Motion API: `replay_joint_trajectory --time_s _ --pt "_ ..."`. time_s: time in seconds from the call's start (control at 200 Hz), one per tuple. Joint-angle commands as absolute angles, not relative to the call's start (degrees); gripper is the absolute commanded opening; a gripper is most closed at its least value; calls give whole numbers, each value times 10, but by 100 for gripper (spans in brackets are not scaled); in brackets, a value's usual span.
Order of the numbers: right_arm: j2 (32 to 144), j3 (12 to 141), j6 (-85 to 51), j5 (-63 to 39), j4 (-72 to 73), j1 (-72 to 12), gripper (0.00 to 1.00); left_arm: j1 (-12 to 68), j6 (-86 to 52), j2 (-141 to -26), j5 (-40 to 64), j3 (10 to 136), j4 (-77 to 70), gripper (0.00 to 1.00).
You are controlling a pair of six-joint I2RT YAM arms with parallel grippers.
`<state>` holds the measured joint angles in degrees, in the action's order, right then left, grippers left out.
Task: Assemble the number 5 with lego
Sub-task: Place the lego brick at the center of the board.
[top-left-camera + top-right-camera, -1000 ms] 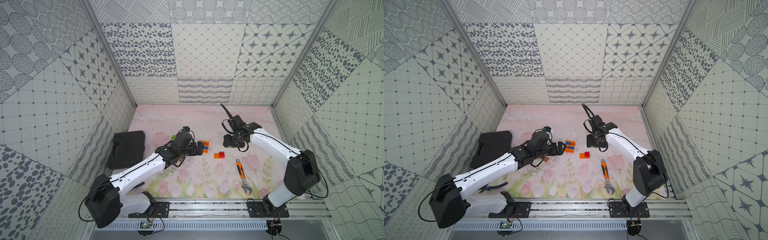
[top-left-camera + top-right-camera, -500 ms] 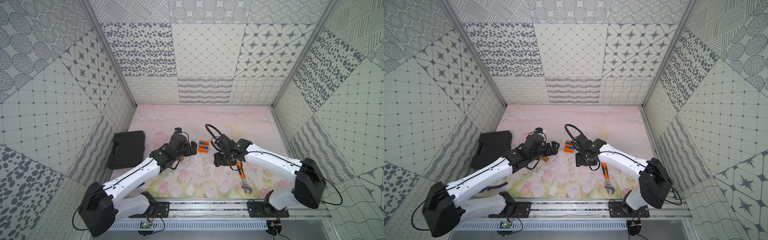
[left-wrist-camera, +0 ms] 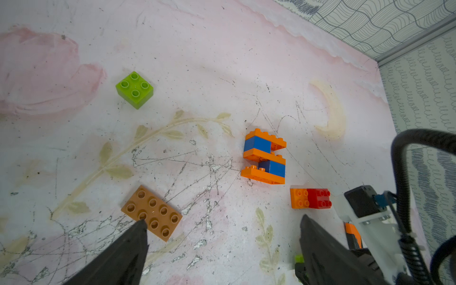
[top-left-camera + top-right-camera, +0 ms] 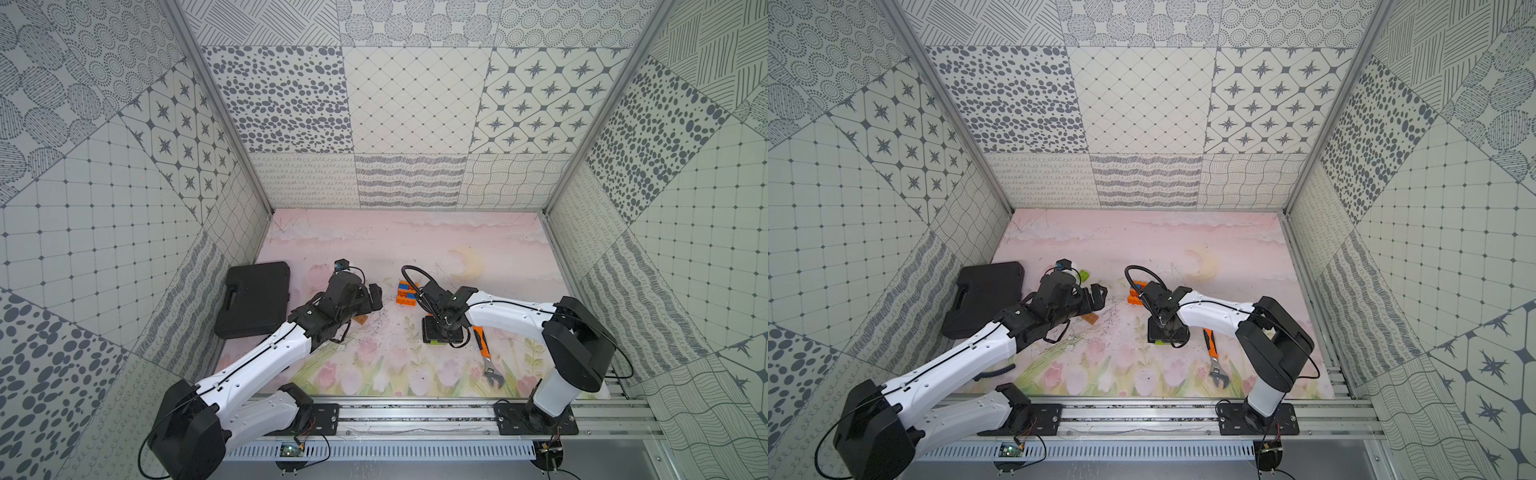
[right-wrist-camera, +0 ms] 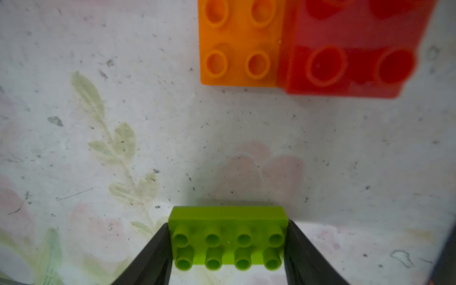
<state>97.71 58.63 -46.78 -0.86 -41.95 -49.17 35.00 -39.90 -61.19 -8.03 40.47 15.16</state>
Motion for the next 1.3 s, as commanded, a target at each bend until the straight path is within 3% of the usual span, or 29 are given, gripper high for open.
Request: replay_joint_trajectory --time_s 0.0,0.23,0.365,0.585,0.78,0.981,1.296 --pt "997 611 -477 6 -399 -496 61 338 -397 -608 -78 398 160 99" --pt "1013 618 -467 8 -405 -496 73 313 -404 -648 -78 431 201 99" --pt "970 626 -446 18 -423 -495 87 280 -411 -682 -68 460 221 99" --pt "863 602 -408 30 -386 -495 99 203 -421 -797 -29 540 253 86" --pt "774 551 -381 50 -321 -490 99 156 -447 -905 -4 627 324 83" --pt "762 535 -410 82 -310 -463 99 138 -515 -928 9 609 287 84" --pt "771 512 -442 -8 -255 -389 99 119 -603 -973 -5 638 293 83"
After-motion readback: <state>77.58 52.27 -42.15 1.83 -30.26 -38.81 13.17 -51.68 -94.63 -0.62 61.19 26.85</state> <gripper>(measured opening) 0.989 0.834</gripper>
